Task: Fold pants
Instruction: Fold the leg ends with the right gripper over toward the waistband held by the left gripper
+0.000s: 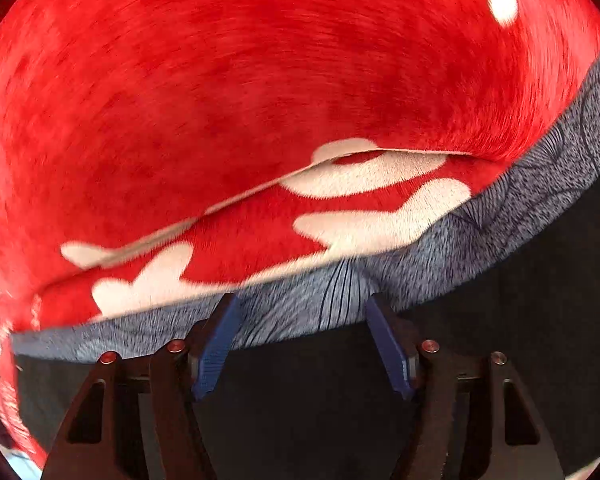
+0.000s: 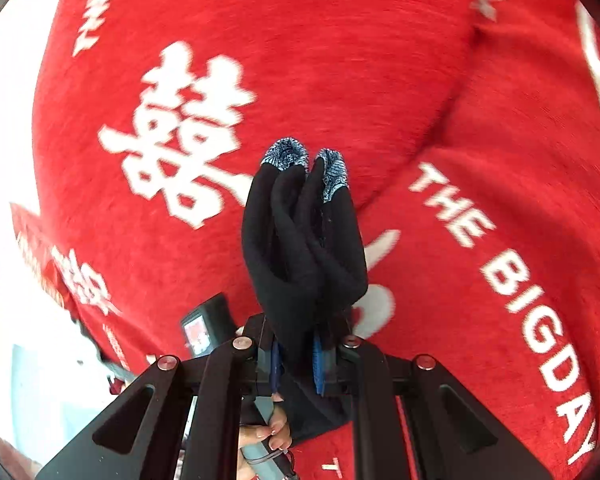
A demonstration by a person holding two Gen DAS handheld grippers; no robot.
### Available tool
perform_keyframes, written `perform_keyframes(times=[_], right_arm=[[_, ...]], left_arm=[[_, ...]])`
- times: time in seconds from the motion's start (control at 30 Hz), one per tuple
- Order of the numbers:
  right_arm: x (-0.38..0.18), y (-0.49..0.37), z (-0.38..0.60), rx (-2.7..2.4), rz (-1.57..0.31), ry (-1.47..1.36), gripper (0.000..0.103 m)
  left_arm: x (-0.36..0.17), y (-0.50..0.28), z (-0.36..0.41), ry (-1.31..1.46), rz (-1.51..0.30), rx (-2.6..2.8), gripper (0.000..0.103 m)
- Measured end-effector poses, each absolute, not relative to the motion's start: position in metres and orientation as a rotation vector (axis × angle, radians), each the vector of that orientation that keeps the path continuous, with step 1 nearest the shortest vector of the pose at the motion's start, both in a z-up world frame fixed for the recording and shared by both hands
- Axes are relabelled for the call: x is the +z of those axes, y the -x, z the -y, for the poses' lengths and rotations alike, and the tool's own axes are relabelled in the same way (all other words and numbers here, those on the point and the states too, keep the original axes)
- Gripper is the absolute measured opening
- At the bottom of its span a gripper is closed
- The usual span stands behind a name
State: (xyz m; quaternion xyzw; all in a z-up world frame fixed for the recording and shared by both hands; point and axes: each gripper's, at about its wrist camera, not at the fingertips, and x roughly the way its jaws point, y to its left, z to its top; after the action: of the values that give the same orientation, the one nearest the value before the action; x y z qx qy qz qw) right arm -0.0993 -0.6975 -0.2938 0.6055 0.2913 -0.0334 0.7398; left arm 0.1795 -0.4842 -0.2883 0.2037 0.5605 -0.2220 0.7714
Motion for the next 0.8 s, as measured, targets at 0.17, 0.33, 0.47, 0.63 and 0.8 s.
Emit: perform_keyframes(times=[0.17,0.33,0.47,0.63,0.8], right_arm=[[-0.239,0.059,0.645,0.013,-0.72,-1.068,0.013],[-0.233,0.002,0.542,0.112,-0.88,-0.827,0.014],[-0.281,-0.039,0.431,0.183,-1.068,-0.667,0.015],[-0.306,-0.047,0.351,0.113,-1.211,-0.394,0.026],[-0.273,-0.018,0.377,0.186,-1.161,-0.602,0.046]], left_arm=[[-0.252,-0.196,0.411,-0.367,-1.16,-0.461,0.068],[-0.244,-0.199,0.306,-0.373,-1.195,-0.368,0.068],[-0.256,-0.179,0.209,-0.305,-1.267,-0.253,0.068],[-0.267,-0.168,0.138,-0.218,-1.324,-0.213,0.068],[-0.258,-0.156,0.135,-0.148,-1.373,-0.391,0.068]])
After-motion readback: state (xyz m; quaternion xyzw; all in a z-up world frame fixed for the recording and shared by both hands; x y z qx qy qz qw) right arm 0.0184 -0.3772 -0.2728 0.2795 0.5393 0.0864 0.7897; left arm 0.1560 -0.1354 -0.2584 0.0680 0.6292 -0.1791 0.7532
